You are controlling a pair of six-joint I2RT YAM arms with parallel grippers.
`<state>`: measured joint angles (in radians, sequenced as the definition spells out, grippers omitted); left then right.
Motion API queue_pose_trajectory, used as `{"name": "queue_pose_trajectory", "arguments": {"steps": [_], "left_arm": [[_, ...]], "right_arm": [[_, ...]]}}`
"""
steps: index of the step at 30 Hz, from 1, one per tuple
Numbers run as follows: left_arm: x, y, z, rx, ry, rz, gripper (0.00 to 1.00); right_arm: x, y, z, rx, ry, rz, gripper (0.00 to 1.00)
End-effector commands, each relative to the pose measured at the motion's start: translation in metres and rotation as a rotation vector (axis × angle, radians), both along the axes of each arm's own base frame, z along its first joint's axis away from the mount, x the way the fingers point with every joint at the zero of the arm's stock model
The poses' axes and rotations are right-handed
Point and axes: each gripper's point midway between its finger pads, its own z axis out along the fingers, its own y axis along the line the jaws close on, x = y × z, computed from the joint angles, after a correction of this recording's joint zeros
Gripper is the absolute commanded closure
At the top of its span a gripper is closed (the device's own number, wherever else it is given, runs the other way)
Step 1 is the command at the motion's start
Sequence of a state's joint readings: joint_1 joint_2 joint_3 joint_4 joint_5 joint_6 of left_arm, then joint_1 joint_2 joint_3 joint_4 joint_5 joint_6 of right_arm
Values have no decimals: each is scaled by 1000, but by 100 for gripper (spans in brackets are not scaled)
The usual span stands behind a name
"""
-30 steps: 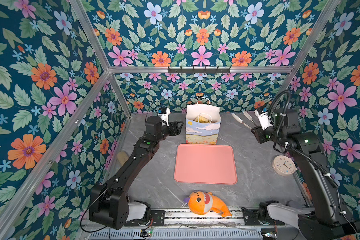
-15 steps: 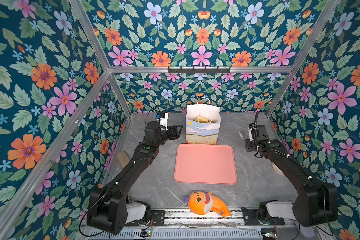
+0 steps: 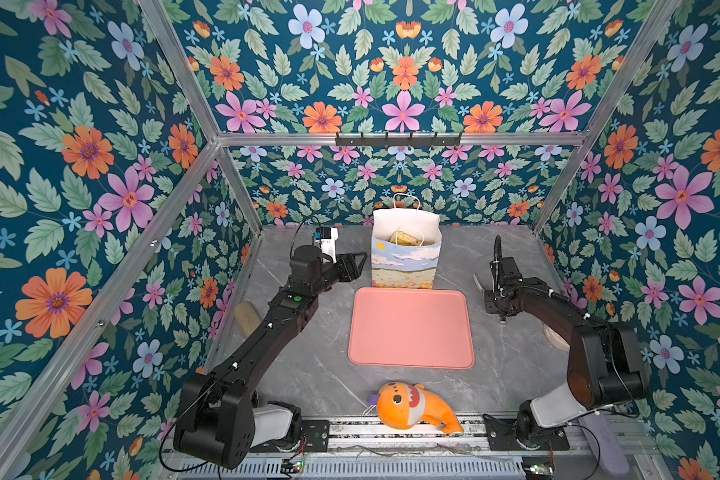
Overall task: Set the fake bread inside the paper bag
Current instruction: 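Carry the tongs with the right gripper away from the bag and lower them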
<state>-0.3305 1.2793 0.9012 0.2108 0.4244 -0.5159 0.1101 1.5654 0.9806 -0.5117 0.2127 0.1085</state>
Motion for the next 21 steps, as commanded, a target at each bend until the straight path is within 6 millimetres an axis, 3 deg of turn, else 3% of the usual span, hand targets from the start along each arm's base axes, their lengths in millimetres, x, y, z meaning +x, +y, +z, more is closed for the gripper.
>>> {"name": "queue_pose_trajectory", "arguments": {"steps": [1,10,12,21], "left_arm": [[0,-3,8,-16,-35,-18,34],[-1,-3,3,-12,-27,-23,34],[-2,-3,2,-12,-22,-23,34],[-6,-1,2,-14,-26,-17,34]], "right_arm": [[5,2,-6,30,-1,-20,53],[3,5,-21,76,60,-33,48],[0,3,-34,77,99,-48,46],[-3,1,-38,88,130,-81,43]]}}
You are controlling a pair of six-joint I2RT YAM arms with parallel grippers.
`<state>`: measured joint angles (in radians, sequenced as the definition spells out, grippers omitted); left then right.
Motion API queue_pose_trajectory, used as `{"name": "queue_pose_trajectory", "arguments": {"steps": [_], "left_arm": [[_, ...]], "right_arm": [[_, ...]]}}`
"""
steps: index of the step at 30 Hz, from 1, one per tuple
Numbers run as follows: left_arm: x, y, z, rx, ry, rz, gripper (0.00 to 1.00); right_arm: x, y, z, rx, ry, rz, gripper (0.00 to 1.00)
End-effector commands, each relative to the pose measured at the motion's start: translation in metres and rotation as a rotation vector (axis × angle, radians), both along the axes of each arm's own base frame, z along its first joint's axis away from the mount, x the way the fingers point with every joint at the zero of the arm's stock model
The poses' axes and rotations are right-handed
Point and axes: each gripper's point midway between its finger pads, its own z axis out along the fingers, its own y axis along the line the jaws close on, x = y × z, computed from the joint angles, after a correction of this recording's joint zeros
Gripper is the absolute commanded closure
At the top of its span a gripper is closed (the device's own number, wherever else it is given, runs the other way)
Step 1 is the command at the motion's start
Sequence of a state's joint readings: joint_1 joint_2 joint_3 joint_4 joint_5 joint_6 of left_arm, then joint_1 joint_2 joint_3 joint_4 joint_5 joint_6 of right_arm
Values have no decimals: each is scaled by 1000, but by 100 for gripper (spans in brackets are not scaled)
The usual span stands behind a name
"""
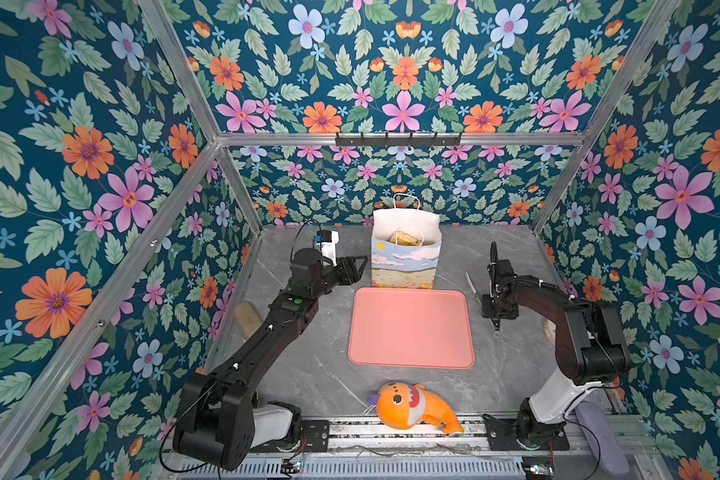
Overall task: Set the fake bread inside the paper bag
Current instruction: 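Carry the tongs with the right gripper away from the bag and lower them, then open the right gripper to set the tongs on the table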
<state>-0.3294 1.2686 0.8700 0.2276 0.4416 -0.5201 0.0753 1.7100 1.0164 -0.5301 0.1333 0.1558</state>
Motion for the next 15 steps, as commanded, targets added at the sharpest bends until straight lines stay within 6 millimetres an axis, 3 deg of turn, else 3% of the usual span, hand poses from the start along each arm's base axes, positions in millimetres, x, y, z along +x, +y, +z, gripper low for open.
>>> {"name": "queue_pose_trajectory", "arguments": {"steps": [1,5,15], "left_arm": [[-1,0,10,-9,-35,0,34],[-2,1,11,-9,-36,2,34],[-4,10,28,13,-78,45,32]], "right_arm": [[0,1,4,13,1,-28,42],[1,4,20,31,-22,-28,37],[6,5,91,106,-244,-29,32]]}}
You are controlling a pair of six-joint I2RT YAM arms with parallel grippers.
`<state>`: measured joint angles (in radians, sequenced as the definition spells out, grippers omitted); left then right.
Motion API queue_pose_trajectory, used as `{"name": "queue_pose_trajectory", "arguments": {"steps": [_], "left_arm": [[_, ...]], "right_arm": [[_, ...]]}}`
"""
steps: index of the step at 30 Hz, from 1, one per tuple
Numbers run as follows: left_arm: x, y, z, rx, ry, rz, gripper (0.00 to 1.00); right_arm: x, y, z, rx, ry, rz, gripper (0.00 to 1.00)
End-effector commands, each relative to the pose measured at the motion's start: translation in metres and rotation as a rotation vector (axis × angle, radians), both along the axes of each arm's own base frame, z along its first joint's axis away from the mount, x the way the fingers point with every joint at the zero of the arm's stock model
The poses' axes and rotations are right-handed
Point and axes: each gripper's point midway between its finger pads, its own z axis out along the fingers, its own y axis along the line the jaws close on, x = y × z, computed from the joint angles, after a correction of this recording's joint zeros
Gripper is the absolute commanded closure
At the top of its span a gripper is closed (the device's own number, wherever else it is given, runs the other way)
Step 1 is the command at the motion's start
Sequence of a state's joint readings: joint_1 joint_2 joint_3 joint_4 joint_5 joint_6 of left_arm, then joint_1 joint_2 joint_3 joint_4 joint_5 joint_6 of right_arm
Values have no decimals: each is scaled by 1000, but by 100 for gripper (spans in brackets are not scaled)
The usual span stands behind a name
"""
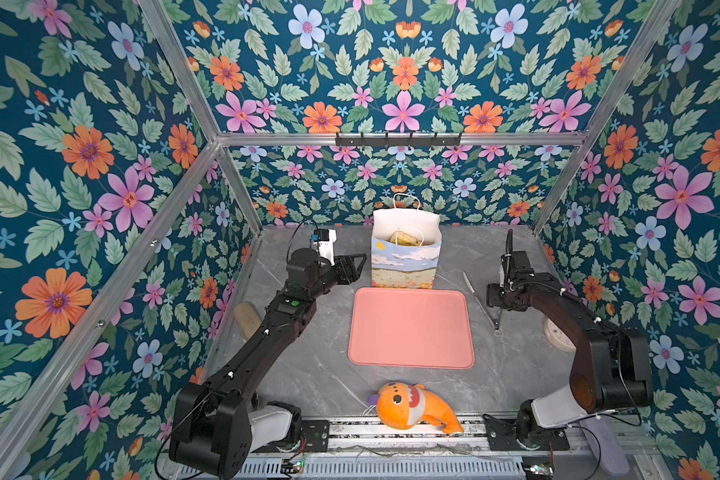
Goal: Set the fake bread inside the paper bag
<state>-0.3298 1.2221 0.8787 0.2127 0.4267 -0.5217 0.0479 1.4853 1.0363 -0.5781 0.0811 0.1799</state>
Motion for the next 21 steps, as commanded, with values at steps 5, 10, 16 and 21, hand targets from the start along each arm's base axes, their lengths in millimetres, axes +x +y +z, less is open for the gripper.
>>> {"name": "queue_pose_trajectory", "arguments": {"steps": [5,10,16,21], "left_arm": [[5,25,22,73,-95,137,28],[15,67,27,166,-161,375,23],[8,149,-14,348,-205,805,19],[-17,203,-55,479,-227,1098,9]], "right_arm": [[6,14,71,78,-276,50,30],[5,19,121,100,-544,82,24],[1,6,134,76,-733,13,17],[0,-10,111,6,-799,-53,13]]}}
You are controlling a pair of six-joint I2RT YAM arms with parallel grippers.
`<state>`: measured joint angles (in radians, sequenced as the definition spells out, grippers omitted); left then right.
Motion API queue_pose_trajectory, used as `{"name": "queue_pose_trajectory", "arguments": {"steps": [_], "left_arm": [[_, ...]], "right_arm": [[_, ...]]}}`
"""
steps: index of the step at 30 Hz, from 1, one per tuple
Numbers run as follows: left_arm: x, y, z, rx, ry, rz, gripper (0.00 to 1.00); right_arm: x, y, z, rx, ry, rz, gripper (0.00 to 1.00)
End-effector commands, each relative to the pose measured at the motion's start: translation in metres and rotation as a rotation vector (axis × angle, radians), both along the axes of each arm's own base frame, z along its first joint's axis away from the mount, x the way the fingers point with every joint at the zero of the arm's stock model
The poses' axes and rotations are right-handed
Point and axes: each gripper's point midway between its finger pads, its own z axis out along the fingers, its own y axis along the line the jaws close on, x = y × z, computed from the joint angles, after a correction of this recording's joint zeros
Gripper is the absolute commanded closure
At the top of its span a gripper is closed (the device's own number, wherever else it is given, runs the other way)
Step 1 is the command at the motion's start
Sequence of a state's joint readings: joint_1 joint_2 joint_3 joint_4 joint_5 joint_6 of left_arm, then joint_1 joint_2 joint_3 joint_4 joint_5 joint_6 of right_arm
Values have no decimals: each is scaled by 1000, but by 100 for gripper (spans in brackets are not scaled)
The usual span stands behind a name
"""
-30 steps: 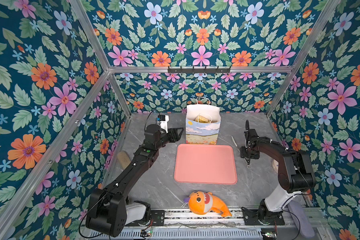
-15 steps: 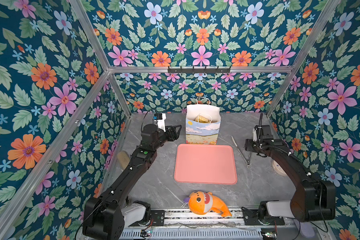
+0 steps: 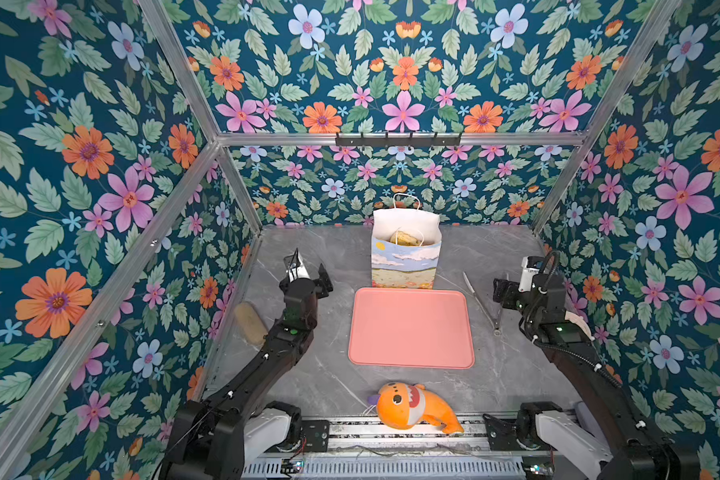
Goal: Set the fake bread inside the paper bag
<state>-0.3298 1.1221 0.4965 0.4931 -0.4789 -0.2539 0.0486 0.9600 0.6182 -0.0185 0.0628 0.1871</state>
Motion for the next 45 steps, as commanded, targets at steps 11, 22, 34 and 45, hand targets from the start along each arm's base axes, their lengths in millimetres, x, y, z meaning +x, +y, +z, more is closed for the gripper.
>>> {"name": "queue_pose_trajectory", "arguments": {"steps": [11,22,34,45], "left_arm": [[-16,82,-49,215,9,368,3],[-2,73,-68,252,-8,253,2],[11,51,-81,217,-12,-1,2],[21,61,-94,149,1,-46,0]], "right_arm": [[15,-50,-47,-153,-133,-249,7],[24,-40,-80,-159,-177,-165,1],[34,-24,-97,-151,-135,-62,1],[34,-26,-96,-153,-143,-71,1]]}}
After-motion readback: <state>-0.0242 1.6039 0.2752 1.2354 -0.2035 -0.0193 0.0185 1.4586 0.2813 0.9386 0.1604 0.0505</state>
